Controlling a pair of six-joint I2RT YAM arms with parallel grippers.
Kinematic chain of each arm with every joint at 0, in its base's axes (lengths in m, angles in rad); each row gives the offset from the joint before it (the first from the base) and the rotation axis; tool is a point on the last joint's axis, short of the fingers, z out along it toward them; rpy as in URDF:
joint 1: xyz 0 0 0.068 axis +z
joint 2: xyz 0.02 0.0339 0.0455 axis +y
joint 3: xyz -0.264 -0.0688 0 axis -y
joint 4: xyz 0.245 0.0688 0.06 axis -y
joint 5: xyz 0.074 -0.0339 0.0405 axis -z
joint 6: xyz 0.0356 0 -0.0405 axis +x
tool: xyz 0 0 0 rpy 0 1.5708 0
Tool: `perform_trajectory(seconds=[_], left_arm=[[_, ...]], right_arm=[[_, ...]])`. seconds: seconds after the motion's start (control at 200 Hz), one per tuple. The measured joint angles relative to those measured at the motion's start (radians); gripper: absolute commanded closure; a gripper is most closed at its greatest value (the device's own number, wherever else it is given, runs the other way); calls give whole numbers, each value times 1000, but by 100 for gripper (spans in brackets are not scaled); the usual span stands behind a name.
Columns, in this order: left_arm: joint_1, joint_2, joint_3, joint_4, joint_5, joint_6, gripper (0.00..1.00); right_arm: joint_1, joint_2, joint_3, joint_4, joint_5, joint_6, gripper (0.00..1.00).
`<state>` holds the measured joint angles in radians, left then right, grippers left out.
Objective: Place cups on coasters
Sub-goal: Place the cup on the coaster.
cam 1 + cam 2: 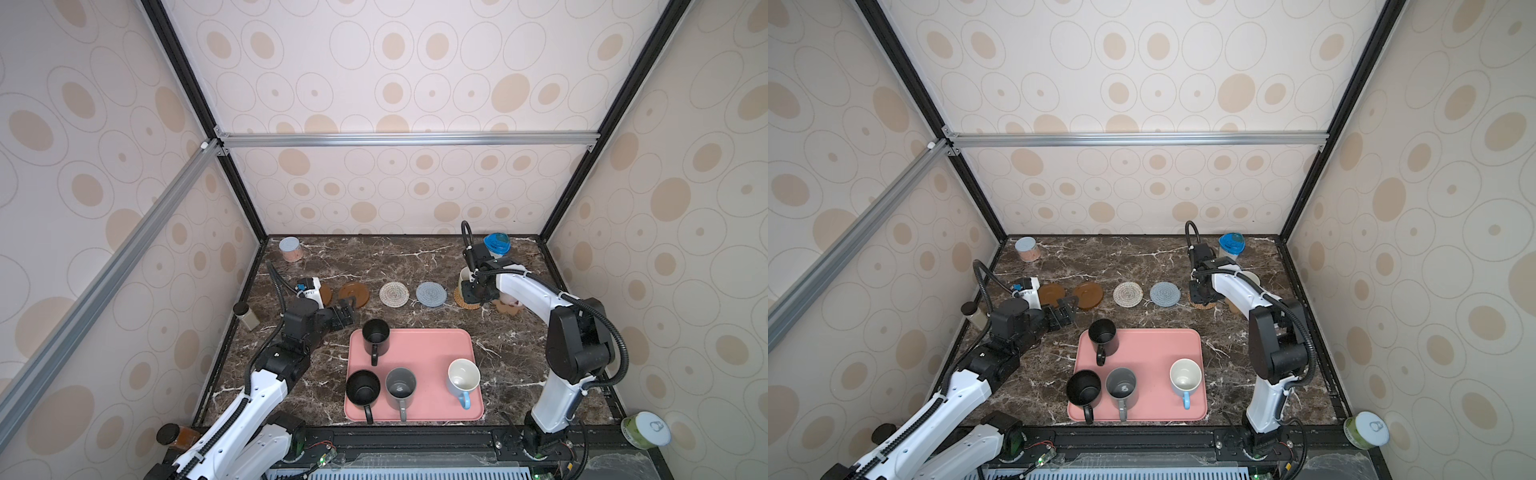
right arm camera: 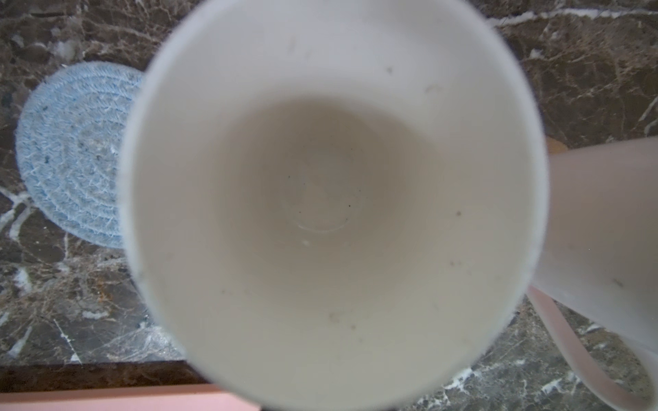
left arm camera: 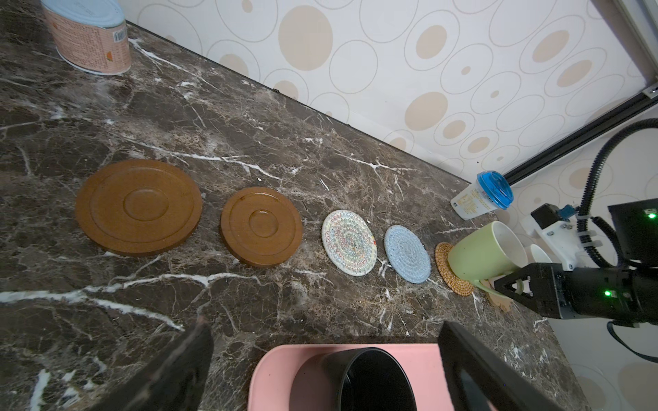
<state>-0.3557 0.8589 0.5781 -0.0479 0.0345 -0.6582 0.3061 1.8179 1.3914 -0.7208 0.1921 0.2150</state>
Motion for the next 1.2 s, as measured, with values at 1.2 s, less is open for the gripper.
perform_trajectory(seconds=[1.2], left_arm=[[0,0,0,-2,-3,0,0]], right_arm=[[-9,11,-14,10,18,-11,98]])
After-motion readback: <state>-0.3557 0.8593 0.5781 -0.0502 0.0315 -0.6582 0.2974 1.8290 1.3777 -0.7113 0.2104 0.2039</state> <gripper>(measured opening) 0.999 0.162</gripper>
